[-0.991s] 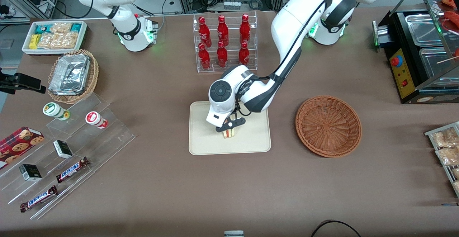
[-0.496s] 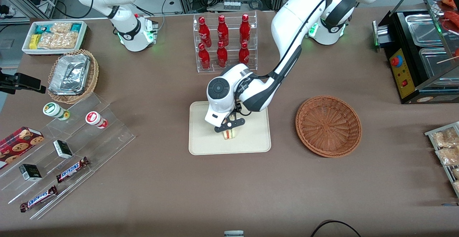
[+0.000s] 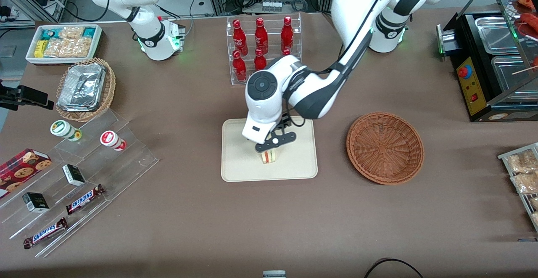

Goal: Place sandwich from basket to tray

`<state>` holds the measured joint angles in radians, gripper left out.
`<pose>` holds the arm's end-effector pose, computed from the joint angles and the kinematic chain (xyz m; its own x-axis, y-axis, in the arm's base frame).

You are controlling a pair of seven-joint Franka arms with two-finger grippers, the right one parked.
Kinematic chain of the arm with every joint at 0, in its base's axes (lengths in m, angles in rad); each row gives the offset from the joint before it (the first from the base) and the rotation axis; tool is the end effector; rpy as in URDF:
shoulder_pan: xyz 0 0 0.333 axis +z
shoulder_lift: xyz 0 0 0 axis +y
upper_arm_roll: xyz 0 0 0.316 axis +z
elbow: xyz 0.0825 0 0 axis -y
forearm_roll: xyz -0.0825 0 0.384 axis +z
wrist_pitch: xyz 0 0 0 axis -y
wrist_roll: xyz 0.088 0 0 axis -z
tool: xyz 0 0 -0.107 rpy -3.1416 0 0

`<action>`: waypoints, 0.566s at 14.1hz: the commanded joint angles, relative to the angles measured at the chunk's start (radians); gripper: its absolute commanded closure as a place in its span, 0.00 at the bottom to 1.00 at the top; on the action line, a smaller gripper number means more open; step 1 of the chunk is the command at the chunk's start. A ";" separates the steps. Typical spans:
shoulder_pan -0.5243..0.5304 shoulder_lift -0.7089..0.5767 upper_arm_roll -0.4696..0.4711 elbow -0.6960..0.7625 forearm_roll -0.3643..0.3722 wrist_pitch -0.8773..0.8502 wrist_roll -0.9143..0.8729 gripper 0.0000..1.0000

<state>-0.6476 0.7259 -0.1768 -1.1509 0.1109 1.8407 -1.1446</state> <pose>0.5399 -0.5156 0.3724 0.9453 0.3256 -0.0208 0.3252 -0.9454 -0.0193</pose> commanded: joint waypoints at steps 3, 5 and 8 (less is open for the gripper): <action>0.106 -0.120 0.006 -0.055 0.018 -0.092 0.086 0.00; 0.190 -0.193 0.003 -0.146 0.004 -0.089 0.214 0.00; 0.270 -0.262 0.005 -0.228 0.004 -0.093 0.386 0.00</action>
<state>-0.4246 0.5540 -0.1650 -1.2694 0.1181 1.7488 -0.8476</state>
